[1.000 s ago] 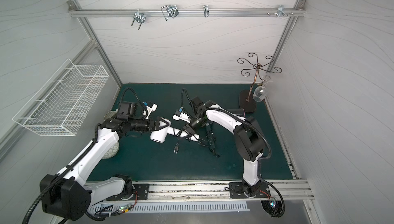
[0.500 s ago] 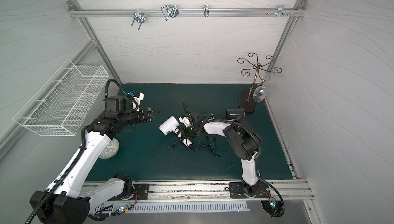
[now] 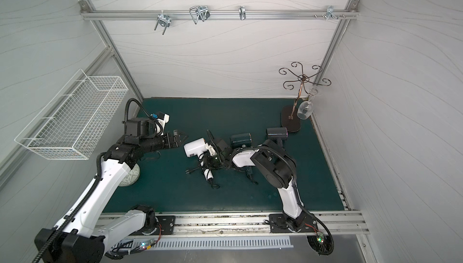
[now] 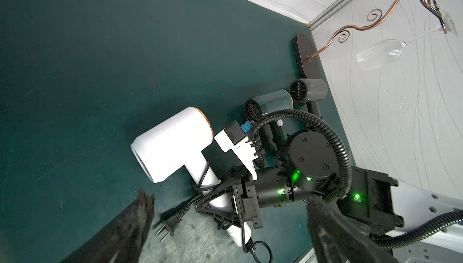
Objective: Wrap the cord around the hair dryer
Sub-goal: Place the hair dryer at the center of the board.
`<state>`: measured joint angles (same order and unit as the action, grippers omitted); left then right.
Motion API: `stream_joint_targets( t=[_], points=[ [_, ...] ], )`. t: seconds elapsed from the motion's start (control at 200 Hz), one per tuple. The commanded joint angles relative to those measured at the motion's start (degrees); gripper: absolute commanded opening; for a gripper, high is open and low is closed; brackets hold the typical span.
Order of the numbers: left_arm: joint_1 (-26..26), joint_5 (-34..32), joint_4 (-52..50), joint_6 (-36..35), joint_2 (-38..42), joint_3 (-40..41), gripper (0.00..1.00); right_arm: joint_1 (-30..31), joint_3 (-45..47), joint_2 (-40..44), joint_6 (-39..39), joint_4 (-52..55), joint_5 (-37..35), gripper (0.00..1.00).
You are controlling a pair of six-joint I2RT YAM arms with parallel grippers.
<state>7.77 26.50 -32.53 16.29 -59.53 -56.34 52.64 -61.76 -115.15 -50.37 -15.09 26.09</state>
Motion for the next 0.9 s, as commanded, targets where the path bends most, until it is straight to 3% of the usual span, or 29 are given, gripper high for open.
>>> stream_joint_targets(
  t=[0.0,0.08,0.415,0.67,0.895],
  points=[
    [-0.05,-0.4,2.48,0.15,1.06,0.01,0.98,0.23,0.77,2.68,-0.26,3.48,-2.18,0.62],
    [-0.12,-0.57,2.34,0.06,1.08,-0.34,0.98,0.18,-0.04,4.51,2.21,5.11,-3.02,0.75],
    [-0.12,-2.73,1.34,-1.08,2.25,0.41,0.98,-0.3,-5.74,14.97,14.2,23.3,-9.55,0.98],
    [-0.21,-7.35,1.39,-1.18,4.72,3.57,0.98,-4.43,-6.71,24.27,23.05,32.05,-11.9,0.99],
    [-0.21,-17.19,1.47,-3.57,6.84,7.49,0.98,-17.33,-3.06,34.05,33.66,36.51,-11.73,0.99]
  ],
)
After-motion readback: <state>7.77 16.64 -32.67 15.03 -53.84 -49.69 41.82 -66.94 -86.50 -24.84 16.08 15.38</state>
